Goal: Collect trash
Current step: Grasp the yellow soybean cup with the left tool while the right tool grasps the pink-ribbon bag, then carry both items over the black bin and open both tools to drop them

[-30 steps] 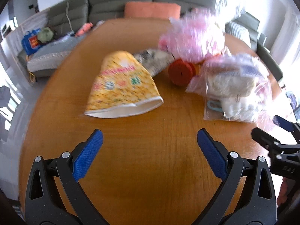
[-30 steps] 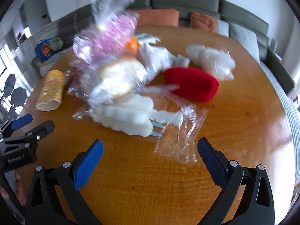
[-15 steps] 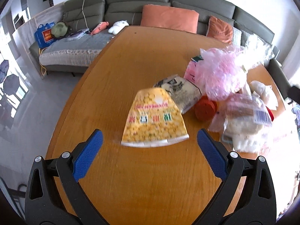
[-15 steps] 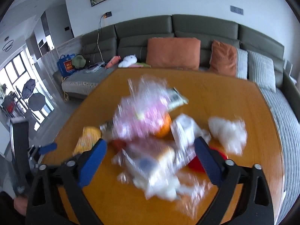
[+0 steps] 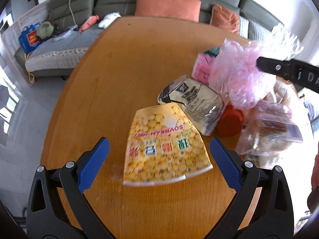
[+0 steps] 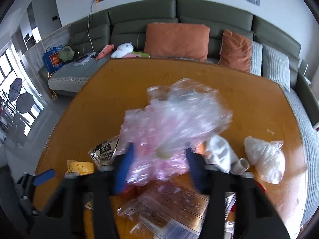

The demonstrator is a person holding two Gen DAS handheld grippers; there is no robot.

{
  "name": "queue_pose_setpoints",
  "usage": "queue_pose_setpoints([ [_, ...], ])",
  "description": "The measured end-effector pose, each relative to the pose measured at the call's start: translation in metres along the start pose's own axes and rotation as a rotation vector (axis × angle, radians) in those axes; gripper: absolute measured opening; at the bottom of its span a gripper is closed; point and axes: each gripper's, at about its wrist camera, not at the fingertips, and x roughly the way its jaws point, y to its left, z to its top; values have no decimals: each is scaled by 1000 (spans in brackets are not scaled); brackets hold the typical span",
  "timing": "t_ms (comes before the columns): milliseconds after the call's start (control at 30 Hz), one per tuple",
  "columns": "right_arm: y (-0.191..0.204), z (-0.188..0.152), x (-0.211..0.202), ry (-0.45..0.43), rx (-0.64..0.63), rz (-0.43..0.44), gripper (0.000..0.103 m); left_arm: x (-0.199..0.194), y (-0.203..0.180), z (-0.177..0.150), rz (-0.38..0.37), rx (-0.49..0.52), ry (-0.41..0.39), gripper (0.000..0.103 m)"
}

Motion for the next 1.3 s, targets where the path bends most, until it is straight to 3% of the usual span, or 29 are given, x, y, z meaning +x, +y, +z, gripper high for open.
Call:
queue_pose_setpoints([
  [200, -6, -2, -15, -20, 57, 48, 29, 32, 2, 3, 7, -15, 91, 97],
  [300, -4, -1, -28, -49, 40, 50, 29, 34, 2, 5, 44, 0, 90, 95],
  [400, -1, 1, -41, -80, 21, 49, 29, 27, -1, 9, 21, 18, 62, 64],
  [467, 2, 1, -48, -93, 18, 54, 30, 23, 2, 11, -52, -4, 63, 50],
  [500, 4, 1, -52, -100, 17, 56, 29, 20, 6, 11, -77, -18, 62, 37],
  [600, 11, 2, -62, -113, 8, 61, 29, 12, 13, 5, -130, -38, 52, 33],
  [800, 36, 3, -77, -133, -18, 83, 29, -20, 26, -7, -128, -22, -25, 31],
  [1000, 83, 2, -77, -117, -67, 137, 29, -51, 56, -20, -78, -50, -73, 31],
  [1300, 183, 5, -65, -84, -173, 270, 29, -89, 159, -40, 42, -208, -133, 31],
])
